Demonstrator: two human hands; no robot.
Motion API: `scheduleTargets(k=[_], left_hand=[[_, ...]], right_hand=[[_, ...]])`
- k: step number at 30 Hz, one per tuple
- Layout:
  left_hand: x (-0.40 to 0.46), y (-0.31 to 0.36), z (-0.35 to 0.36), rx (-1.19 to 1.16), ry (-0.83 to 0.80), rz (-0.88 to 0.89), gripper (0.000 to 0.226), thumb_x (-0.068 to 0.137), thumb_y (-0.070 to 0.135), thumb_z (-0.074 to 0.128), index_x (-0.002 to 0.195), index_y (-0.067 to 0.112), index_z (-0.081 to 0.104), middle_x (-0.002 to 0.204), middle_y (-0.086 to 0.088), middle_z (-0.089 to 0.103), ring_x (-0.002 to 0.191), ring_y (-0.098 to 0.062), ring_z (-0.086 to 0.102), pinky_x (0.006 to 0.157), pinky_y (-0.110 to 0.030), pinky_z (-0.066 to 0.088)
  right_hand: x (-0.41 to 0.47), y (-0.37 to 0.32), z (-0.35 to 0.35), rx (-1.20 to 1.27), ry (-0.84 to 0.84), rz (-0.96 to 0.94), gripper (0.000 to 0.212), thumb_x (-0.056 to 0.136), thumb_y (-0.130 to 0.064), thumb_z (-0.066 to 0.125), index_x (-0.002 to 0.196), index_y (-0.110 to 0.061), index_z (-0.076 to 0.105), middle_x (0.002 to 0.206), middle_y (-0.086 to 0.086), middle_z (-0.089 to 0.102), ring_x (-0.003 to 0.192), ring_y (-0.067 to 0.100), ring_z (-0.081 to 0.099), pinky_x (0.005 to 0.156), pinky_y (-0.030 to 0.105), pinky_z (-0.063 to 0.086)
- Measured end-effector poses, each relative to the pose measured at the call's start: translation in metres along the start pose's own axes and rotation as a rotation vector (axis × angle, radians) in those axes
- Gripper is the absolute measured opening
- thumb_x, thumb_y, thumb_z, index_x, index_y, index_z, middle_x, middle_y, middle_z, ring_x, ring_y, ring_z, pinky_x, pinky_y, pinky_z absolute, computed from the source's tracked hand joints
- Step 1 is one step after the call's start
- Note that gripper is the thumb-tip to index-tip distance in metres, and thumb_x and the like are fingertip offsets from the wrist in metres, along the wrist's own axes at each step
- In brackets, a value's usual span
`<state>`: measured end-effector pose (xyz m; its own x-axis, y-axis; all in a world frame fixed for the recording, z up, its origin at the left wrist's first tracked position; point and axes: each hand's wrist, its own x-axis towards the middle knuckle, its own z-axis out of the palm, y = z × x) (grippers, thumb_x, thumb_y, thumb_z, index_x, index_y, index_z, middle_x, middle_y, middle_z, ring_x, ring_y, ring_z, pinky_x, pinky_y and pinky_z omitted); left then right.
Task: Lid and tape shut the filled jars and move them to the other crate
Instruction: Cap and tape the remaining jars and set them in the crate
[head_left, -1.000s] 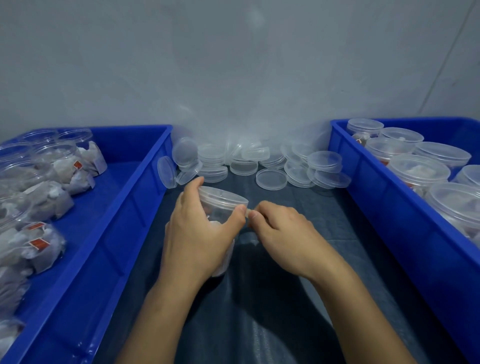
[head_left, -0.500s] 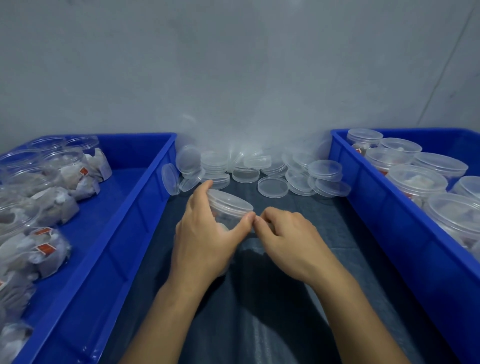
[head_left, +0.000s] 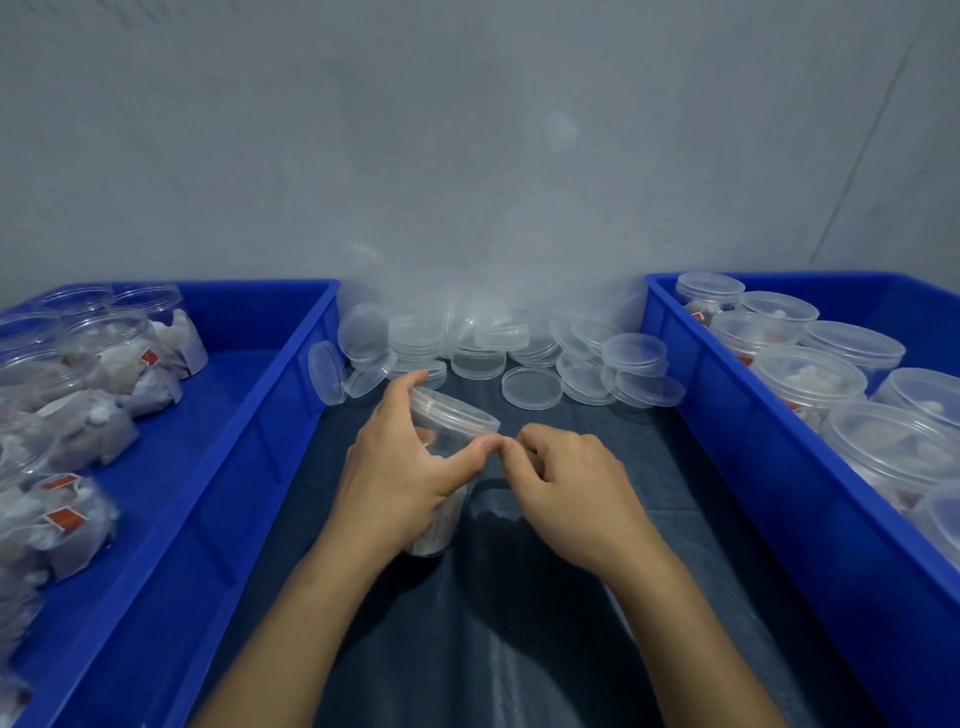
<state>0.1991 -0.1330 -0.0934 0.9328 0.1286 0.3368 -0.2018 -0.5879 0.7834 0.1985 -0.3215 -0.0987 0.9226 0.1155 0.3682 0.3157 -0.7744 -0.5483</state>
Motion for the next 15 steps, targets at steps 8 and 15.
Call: scheduleTargets(k=[8, 15], left_hand=[[-0.006, 0.006, 0.004, 0.022, 0.092, -0.014, 0.086, 0.058, 0.073, 0.081, 0.133, 0.049, 0.045, 0.116, 0.022, 0.059, 0.097, 0.002, 0.058, 0.078, -0.014, 0.043], [-0.006, -0.003, -0.004, -0.179, 0.052, -0.065, 0.080, 0.054, 0.071, 0.074, 0.126, 0.040, 0.059, 0.104, 0.017, 0.072, 0.094, 0.002, 0.070, 0.081, -0.024, 0.057]], right_hand=[[-0.001, -0.004, 0.000, -0.014, 0.062, -0.025, 0.048, 0.092, -0.060, 0.038, 0.068, -0.019, 0.041, 0.055, -0.003, 0.048, 0.062, 0.020, 0.050, 0.059, 0.036, 0.034], [-0.002, -0.009, 0.000, 0.068, 0.131, -0.098, 0.048, 0.087, -0.053, 0.048, 0.063, -0.014, 0.036, 0.054, 0.001, 0.039, 0.054, 0.023, 0.037, 0.053, 0.035, 0.026]])
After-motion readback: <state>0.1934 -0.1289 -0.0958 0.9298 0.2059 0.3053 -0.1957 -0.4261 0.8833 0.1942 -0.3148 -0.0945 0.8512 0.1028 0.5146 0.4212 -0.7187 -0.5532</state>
